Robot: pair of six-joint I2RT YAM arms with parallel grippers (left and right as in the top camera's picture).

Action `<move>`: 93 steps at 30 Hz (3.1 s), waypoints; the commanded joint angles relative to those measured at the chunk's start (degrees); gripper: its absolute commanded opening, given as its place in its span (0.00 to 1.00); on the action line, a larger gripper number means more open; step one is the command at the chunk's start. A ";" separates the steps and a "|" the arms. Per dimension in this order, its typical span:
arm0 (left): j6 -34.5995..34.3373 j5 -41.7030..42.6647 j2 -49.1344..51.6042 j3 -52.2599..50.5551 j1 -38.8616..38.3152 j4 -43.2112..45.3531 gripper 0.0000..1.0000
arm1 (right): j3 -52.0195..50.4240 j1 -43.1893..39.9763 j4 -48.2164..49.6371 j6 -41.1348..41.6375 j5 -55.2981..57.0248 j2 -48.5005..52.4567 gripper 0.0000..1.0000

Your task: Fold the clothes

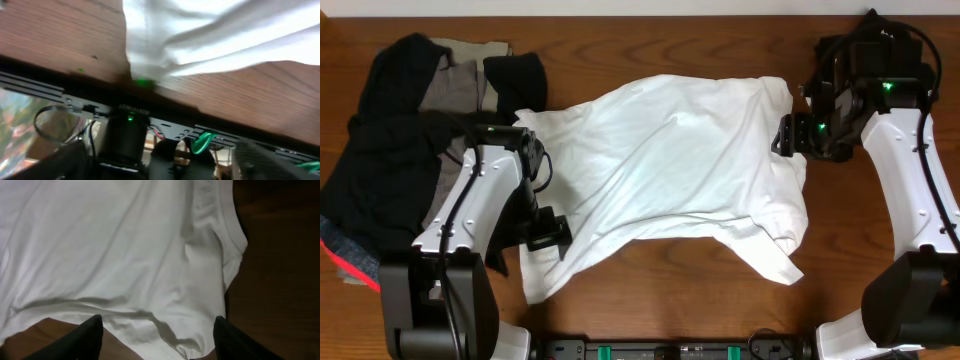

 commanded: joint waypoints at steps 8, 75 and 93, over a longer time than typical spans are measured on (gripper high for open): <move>-0.74 1.07 0.09 -0.04 -0.09 9.92 1.00 | 0.00 -1.51 8.31 -0.26 -0.07 -1.36 0.71; 11.19 -0.79 16.92 27.15 2.38 39.76 1.00 | 16.02 -10.45 38.86 -4.76 -4.13 31.91 0.49; 18.10 -1.36 28.24 27.17 2.93 62.10 0.99 | 16.02 -8.13 32.06 -6.64 -7.19 31.91 0.92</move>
